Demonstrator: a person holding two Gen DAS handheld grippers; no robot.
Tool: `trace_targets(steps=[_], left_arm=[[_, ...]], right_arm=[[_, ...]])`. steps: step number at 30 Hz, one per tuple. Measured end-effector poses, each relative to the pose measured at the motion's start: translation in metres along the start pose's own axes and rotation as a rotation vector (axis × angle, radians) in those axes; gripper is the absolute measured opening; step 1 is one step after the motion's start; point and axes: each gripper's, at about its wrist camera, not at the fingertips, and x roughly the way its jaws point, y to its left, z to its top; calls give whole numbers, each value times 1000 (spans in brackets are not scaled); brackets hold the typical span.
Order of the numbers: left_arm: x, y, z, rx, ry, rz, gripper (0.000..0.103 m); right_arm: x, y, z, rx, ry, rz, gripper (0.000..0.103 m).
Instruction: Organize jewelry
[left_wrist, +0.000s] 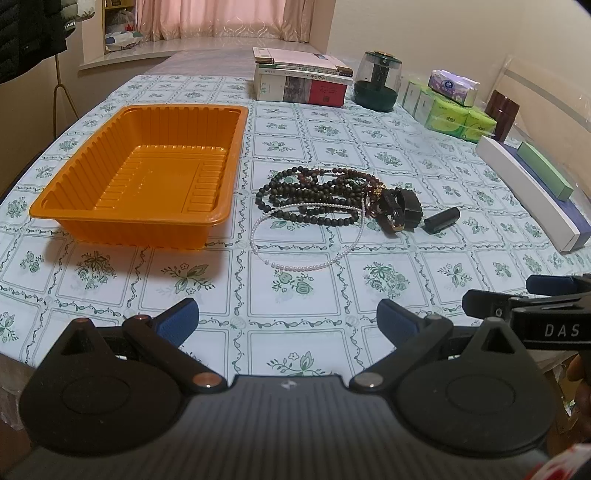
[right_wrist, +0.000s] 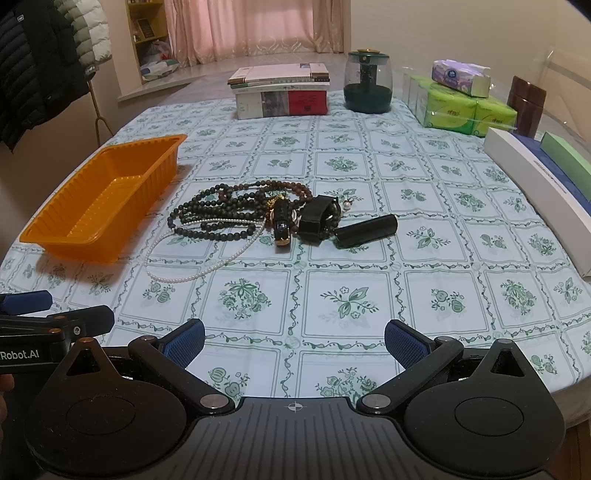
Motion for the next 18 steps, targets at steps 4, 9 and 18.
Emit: trace_targets(steps=[4, 9, 18], left_arm=[[0, 1, 0, -5, 0, -1, 102], [-3, 16, 2, -49, -16, -17, 100], [-21, 83, 22, -179, -106, -27, 99]], right_arm=[[0, 0, 0, 1, 0, 1, 103], [1, 1, 1, 10, -6, 3, 103], [8, 14, 7, 27, -34, 70, 103]])
